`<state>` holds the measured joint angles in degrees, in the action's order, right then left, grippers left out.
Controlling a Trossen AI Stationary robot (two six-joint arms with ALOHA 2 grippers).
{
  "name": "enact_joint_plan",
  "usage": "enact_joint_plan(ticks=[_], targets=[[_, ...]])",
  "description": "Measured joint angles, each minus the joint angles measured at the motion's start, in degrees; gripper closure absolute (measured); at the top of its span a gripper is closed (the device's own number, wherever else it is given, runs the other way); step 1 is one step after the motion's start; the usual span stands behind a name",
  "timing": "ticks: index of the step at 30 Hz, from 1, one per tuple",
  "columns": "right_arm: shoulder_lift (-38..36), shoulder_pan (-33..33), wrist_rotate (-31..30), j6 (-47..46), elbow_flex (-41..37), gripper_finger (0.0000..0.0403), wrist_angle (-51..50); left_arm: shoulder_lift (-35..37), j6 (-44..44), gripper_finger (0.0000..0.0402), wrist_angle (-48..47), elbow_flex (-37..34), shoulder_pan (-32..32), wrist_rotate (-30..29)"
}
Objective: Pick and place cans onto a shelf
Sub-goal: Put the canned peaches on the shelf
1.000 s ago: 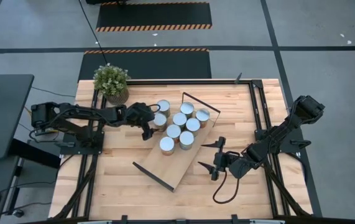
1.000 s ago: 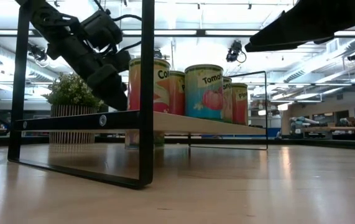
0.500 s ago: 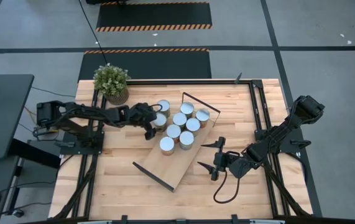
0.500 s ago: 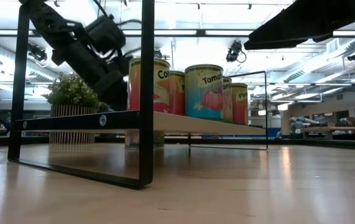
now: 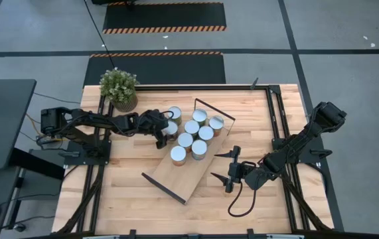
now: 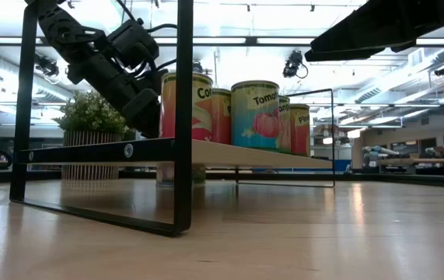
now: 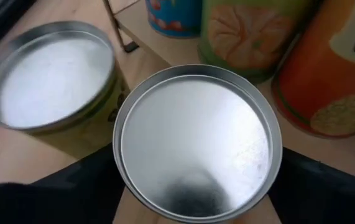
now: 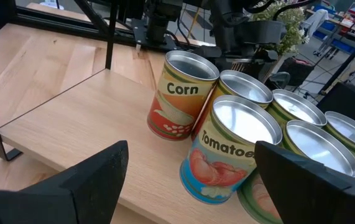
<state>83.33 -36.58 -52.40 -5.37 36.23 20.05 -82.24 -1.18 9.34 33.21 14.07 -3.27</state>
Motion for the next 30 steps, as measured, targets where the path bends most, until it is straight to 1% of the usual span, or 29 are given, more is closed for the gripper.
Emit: enact_joint_plan(ticks=[3, 5, 8, 14, 19, 23, 25, 30], targets=[[0.0, 0.0, 0.0, 0.0, 0.0, 0.0046, 0.0, 0.7, -0.3, 0.0089, -0.4, 0.3, 0.0, -1.3], [0.0, 0.0, 0.0, 0.0, 0.0, 0.0046, 0.0, 1.8, -0.6, 0.0095, -3.0, 0.9, 0.0, -1.4], [0.0, 0.0, 0.0, 0.0, 0.0, 0.0046, -0.1, 3.5, -0.7, 0.009, -8.4, 3.1, 0.0, -1.6], [-0.1, -0.1, -0.3, 1.3, 0.0, 0.0046, 2.1, 9.7, 0.8, 0.0083, -21.9, 8.5, -0.1, -1.7], [-0.1, -0.2, -0.3, 2.6, 0.1, 0.0046, 3.5, 14.4, 3.4, 0.0086, -28.7, 13.3, -1.1, -3.7], [-0.1, -0.1, -0.4, 3.5, 0.1, 0.0046, 4.6, 16.5, 3.9, 0.0085, -30.8, 16.7, -4.1, -4.2], [-0.2, 0.0, -0.2, 4.4, 0.7, 0.0046, 4.8, 16.6, 3.3, 0.0085, -29.7, 18.9, -6.4, -4.0], [-1.5, 0.7, 1.2, 8.8, 4.1, 0.0046, 4.4, 16.8, -0.7, 0.0084, -30.0, 23.1, -12.3, -4.0]])
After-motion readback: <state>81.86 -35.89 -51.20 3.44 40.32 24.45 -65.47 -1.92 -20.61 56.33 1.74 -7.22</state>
